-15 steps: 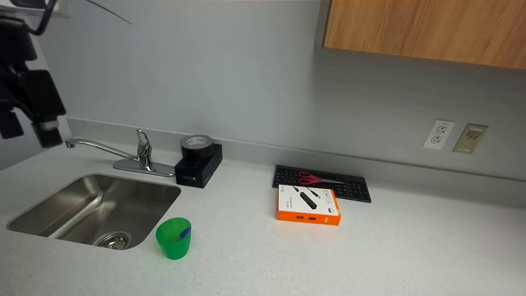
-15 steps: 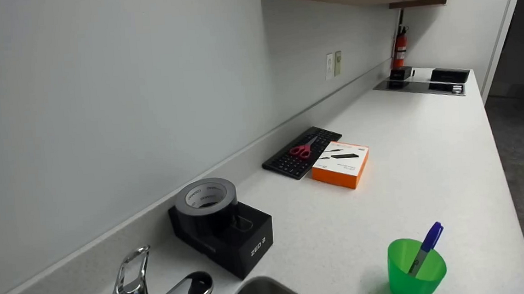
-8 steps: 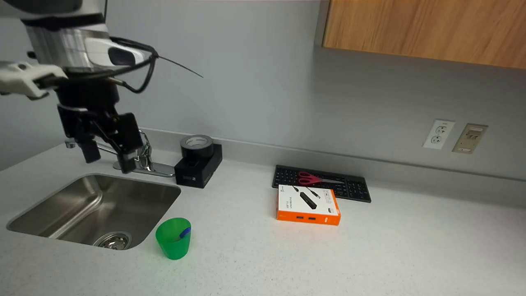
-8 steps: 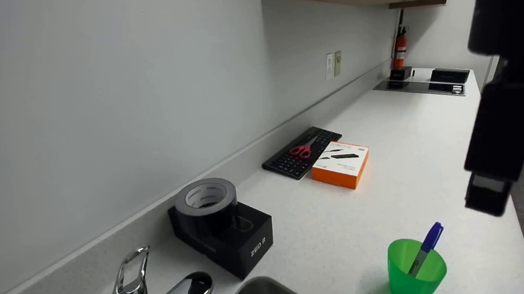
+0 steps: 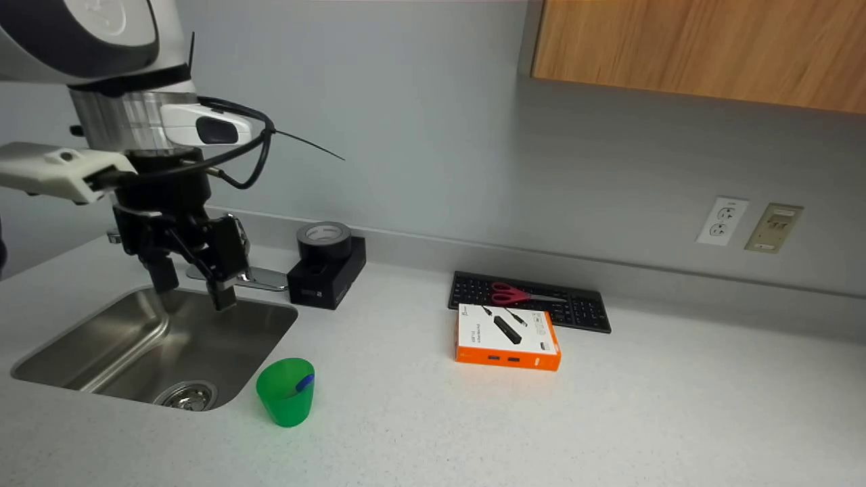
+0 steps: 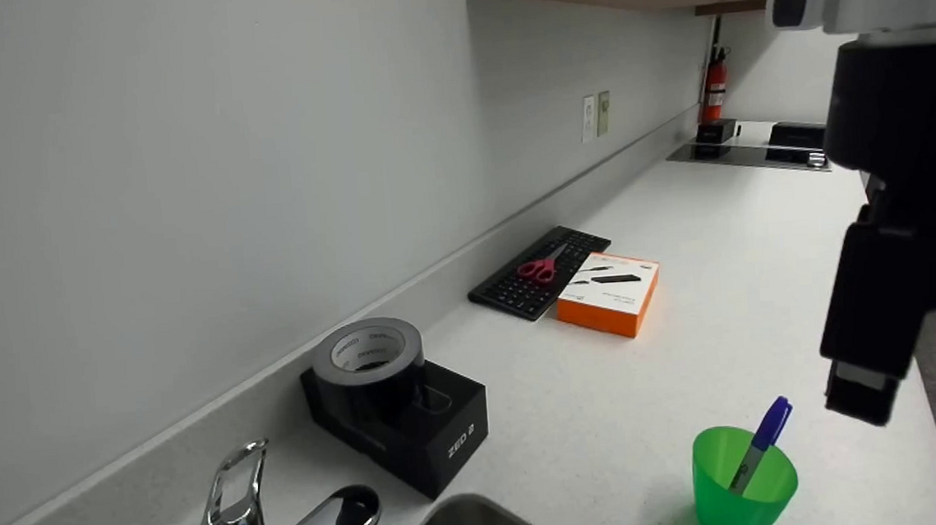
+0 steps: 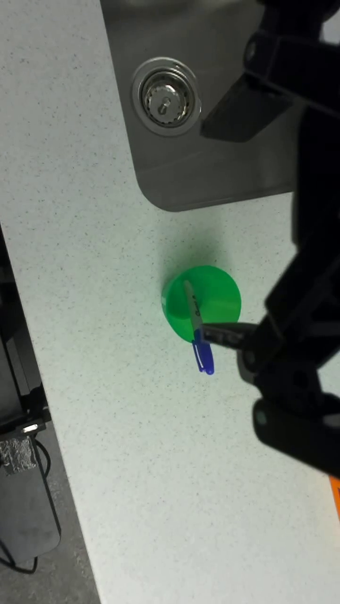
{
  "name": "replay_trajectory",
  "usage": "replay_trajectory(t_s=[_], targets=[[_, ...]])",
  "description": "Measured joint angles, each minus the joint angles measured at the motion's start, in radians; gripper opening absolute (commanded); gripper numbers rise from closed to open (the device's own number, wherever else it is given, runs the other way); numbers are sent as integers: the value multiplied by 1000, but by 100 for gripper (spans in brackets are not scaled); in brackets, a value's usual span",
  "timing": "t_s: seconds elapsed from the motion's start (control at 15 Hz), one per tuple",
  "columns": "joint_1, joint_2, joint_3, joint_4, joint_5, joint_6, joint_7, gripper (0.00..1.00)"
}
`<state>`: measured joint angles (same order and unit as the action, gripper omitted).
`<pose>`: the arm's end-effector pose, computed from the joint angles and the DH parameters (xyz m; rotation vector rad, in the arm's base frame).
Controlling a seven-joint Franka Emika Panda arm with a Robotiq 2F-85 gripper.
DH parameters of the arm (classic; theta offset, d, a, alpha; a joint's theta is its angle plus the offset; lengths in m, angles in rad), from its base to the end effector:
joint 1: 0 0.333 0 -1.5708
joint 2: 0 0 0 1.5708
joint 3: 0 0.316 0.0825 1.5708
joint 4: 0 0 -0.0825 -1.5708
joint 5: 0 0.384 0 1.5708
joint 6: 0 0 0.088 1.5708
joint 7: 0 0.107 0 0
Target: Remove the marker from the cup and put it on the counter
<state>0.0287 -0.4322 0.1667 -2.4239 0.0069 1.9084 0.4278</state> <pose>0.3980 0.0818 0.4565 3.0289 -0.3854 -0.1001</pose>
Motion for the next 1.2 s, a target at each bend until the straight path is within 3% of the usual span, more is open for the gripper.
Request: replay_trajectory(t_s=[0.33,0.67,1.2], targets=[[6,0,-1,-13,-9,-3,-74,100],[-13,-15,-57,-56,-116,15,-163,100],[-74,28,-182,-185,-132,301,-215,100]])
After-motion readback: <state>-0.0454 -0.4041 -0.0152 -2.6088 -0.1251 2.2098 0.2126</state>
